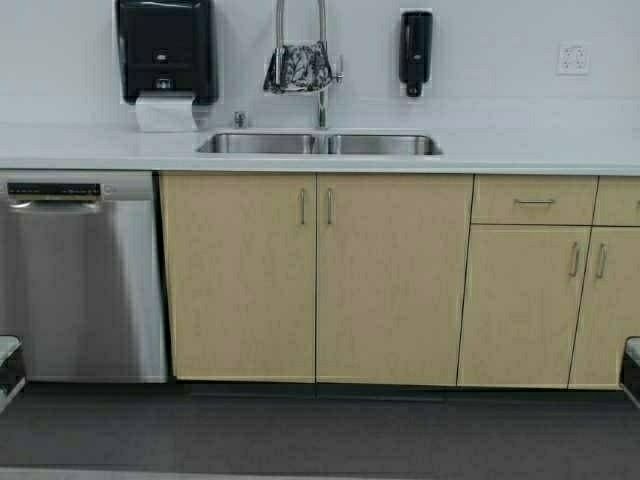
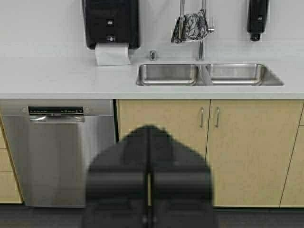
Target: Get the cloth and wipe up the spill under the wine glass
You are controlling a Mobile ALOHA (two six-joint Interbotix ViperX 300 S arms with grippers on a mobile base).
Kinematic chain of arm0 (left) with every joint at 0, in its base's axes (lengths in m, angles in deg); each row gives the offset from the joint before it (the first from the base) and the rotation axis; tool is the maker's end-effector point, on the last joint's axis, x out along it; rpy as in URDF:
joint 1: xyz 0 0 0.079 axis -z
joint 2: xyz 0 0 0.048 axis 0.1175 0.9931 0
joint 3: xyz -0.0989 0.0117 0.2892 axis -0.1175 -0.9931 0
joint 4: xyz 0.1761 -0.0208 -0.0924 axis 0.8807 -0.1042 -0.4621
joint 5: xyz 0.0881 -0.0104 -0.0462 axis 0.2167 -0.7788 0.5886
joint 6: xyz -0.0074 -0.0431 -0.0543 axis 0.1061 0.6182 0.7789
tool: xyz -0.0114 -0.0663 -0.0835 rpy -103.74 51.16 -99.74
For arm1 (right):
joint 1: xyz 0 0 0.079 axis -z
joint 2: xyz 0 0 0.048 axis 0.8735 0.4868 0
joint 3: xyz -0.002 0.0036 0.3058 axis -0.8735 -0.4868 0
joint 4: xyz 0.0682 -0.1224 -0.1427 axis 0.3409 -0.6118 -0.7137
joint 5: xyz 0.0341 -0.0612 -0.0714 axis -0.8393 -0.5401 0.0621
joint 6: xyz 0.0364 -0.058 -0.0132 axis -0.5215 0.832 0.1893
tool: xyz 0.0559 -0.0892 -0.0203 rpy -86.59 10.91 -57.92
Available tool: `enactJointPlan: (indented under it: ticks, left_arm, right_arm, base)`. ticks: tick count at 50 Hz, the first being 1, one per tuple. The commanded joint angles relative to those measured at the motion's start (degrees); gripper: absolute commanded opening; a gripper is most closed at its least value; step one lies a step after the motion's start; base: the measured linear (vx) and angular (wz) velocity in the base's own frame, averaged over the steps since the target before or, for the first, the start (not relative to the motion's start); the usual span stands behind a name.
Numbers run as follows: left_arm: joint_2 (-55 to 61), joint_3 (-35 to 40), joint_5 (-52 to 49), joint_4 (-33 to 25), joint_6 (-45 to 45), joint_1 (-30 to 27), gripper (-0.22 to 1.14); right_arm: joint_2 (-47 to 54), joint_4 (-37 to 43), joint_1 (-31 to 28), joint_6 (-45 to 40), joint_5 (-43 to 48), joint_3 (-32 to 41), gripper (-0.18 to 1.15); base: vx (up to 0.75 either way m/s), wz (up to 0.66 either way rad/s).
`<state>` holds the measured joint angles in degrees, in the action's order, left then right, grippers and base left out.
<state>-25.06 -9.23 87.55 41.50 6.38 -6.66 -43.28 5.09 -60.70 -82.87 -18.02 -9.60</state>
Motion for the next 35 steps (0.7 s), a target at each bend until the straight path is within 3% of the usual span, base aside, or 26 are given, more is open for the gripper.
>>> enactJointPlan:
  ticks: [1,6,35]
  left_arm:
    - [-1.6,-0.6,-0.7,-0.2,1.2,0.4,-0.05]
    - [-1.5,-0.4,-0.8,-0.2,1.6,0.4,0.03]
    - [-1.4,-0.1,-0.8,-0.2,1.8,0.4,0.02]
  right_arm:
    - [0.7,0.1,-0.5,-0.5,0.3,-0.3,0.02]
    - [0.8,0.1,-0.5,-1.1,0.3,-0.3,0.06]
    - [2.8,0.0,-0.4,0.4,0.3,-0.2,0.05]
  base:
    - [0.01,-0.01]
    - [0.01,-0.01]
    - [0.05,-0.04]
